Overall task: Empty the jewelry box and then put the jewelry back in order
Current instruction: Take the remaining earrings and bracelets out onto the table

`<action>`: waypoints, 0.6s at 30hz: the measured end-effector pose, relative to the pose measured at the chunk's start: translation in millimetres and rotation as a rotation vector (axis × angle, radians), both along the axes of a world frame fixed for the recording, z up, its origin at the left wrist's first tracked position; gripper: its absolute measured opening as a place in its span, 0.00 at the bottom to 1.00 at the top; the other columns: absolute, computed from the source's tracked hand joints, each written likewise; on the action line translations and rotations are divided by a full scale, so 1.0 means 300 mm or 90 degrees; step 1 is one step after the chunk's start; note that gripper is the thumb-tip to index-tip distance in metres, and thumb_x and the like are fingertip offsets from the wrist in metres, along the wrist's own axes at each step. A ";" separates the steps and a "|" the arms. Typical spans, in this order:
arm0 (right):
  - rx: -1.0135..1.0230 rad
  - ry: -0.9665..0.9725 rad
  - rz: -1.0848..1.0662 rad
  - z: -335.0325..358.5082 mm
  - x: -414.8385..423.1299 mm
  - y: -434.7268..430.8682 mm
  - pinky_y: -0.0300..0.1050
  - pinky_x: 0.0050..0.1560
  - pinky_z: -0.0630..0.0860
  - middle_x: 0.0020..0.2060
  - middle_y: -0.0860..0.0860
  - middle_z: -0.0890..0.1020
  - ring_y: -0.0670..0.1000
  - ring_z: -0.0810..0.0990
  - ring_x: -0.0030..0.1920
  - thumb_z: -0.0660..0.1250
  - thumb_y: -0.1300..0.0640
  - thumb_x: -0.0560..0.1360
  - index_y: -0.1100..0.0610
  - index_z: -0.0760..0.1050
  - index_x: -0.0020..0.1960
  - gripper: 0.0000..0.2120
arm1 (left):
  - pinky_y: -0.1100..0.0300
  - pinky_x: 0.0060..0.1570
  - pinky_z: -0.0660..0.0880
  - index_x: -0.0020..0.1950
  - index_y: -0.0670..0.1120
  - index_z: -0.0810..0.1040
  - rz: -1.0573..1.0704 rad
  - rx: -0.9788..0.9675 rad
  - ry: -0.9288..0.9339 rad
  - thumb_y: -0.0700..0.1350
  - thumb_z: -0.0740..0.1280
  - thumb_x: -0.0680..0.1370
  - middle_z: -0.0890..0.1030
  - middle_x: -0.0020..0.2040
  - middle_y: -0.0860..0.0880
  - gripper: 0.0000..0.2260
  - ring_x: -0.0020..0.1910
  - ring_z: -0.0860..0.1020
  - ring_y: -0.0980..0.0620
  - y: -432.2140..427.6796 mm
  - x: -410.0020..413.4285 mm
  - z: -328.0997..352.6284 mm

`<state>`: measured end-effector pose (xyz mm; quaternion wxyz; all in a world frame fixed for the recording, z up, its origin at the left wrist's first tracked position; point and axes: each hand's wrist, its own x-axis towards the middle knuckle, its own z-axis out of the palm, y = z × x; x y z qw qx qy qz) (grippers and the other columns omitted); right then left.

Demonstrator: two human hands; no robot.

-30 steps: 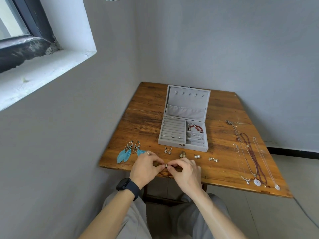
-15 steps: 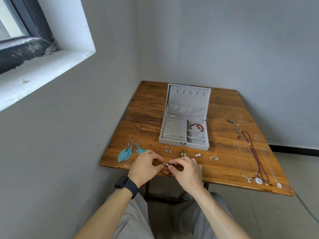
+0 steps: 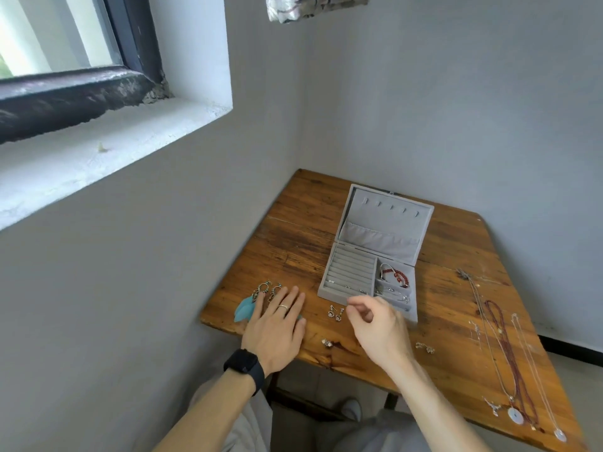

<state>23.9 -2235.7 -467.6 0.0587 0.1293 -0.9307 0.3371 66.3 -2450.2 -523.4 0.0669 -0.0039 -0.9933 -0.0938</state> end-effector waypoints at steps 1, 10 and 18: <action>0.027 0.004 0.001 0.011 -0.035 -0.009 0.30 0.44 0.72 0.48 0.41 0.81 0.39 0.78 0.47 0.69 0.51 0.78 0.47 0.82 0.57 0.08 | 0.46 0.76 0.37 0.82 0.54 0.52 0.004 -0.004 0.007 0.59 0.41 0.83 0.53 0.81 0.56 0.27 0.80 0.47 0.55 0.001 0.001 -0.004; 0.289 0.039 0.021 0.028 -0.230 -0.139 0.46 0.53 0.73 0.55 0.48 0.81 0.52 0.75 0.57 0.64 0.45 0.80 0.45 0.80 0.64 0.14 | 0.43 0.76 0.37 0.80 0.52 0.60 0.003 0.003 0.035 0.57 0.46 0.83 0.60 0.80 0.54 0.26 0.80 0.52 0.54 0.008 0.010 -0.001; 0.327 0.046 -0.016 0.032 -0.240 -0.179 0.47 0.52 0.75 0.54 0.48 0.82 0.53 0.75 0.56 0.71 0.47 0.77 0.45 0.84 0.56 0.09 | 0.44 0.75 0.30 0.82 0.51 0.54 0.002 0.001 0.026 0.57 0.42 0.83 0.54 0.81 0.54 0.28 0.80 0.46 0.55 0.003 0.006 -0.005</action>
